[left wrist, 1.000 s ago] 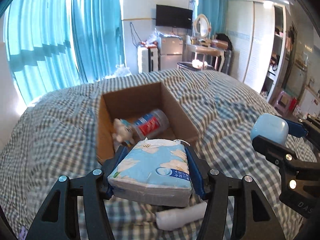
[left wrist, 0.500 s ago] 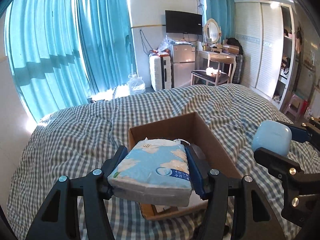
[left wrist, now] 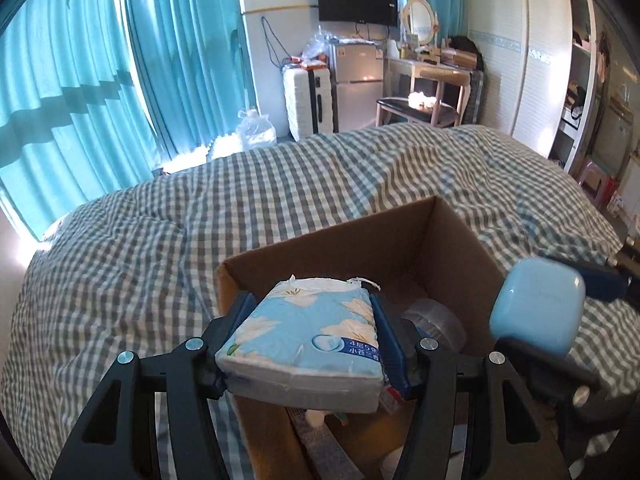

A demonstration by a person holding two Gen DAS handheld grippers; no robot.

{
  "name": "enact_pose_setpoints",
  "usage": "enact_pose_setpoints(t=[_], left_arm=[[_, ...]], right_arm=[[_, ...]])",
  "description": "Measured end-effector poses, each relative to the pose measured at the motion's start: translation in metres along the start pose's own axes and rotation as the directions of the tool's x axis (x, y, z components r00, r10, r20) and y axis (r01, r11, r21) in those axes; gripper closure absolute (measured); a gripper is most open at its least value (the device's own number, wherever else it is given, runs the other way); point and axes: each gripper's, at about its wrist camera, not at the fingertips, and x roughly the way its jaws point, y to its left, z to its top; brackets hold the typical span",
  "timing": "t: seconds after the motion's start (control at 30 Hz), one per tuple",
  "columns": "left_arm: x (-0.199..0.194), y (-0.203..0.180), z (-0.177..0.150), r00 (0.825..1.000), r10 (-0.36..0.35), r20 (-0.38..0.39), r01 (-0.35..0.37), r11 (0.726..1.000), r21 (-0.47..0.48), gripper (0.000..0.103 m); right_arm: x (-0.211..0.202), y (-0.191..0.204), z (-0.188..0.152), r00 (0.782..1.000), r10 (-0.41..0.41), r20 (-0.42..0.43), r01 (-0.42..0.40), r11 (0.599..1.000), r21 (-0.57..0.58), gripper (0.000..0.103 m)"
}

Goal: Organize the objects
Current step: 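Carry tissue pack and earbud case into the box and open both tools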

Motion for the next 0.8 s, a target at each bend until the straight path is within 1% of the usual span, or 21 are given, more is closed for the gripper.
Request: enact_pose_setpoints(t=[0.1, 0.2, 0.3, 0.4, 0.43, 0.5, 0.53, 0.57, 0.6, 0.63, 0.7, 0.77, 0.8], left_arm=[[0.018, -0.002, -0.003, 0.999, -0.016, -0.031, 0.016, 1.0, -0.004, 0.043], [0.029, 0.0, -0.005, 0.997, -0.037, -0.065, 0.037, 0.999, -0.013, 0.043], [0.031, 0.003, -0.006, 0.997, -0.041, -0.067, 0.04, 0.999, -0.023, 0.043], [0.031, 0.007, -0.005, 0.997, -0.027, -0.072, 0.025, 0.999, -0.034, 0.043], [0.031, 0.008, -0.007, 0.997, -0.033, -0.075, 0.03, 0.999, -0.038, 0.041], [0.027, 0.01, -0.009, 0.997, -0.034, -0.074, 0.03, 0.998, -0.052, 0.038], [0.024, 0.011, -0.01, 0.997, -0.028, -0.071, 0.024, 0.998, -0.056, 0.032], [0.019, 0.01, -0.011, 0.998, -0.014, -0.064, 0.01, 0.998, -0.062, 0.025], [0.013, 0.012, -0.012, 0.998, -0.011, -0.055, 0.007, 0.998, -0.064, 0.023], [0.008, 0.012, -0.011, 0.999, -0.014, -0.044, 0.012, 0.998, -0.064, 0.021], [-0.008, 0.009, -0.008, 1.0, -0.019, -0.021, 0.017, 0.998, -0.062, 0.015], [-0.026, 0.005, -0.005, 1.0, -0.012, 0.005, 0.012, 0.998, -0.059, 0.007], [-0.034, 0.006, -0.004, 1.0, -0.006, 0.014, 0.007, 0.998, -0.057, 0.006]], right_arm=[[0.022, 0.001, -0.009, 0.998, 0.042, -0.046, -0.043, 0.999, -0.016, 0.053], [0.036, 0.008, -0.018, 0.996, 0.054, -0.077, -0.057, 0.998, -0.038, 0.053], [0.039, 0.013, -0.023, 0.994, 0.071, -0.086, -0.076, 0.996, -0.048, 0.053], [0.039, 0.014, -0.027, 0.992, 0.082, -0.093, -0.087, 0.995, -0.051, 0.053], [0.038, 0.014, -0.028, 0.992, 0.084, -0.092, -0.088, 0.995, -0.049, 0.053], [0.036, 0.013, -0.029, 0.992, 0.088, -0.096, -0.092, 0.995, -0.045, 0.053], [0.033, 0.013, -0.03, 0.992, 0.088, -0.095, -0.093, 0.995, -0.042, 0.051], [0.029, 0.014, -0.031, 0.992, 0.085, -0.088, -0.089, 0.995, -0.038, 0.046], [0.024, 0.014, -0.031, 0.994, 0.081, -0.079, -0.084, 0.996, -0.034, 0.034], [0.018, 0.013, -0.031, 0.995, 0.076, -0.061, -0.078, 0.997, -0.021, 0.029], [0.005, 0.012, -0.03, 0.997, 0.066, -0.04, -0.066, 0.998, 0.004, 0.029], [-0.011, 0.014, -0.031, 0.998, 0.057, -0.029, -0.057, 0.998, 0.003, 0.028], [-0.017, 0.016, -0.032, 0.998, 0.05, -0.023, -0.05, 0.999, 0.001, 0.028]])
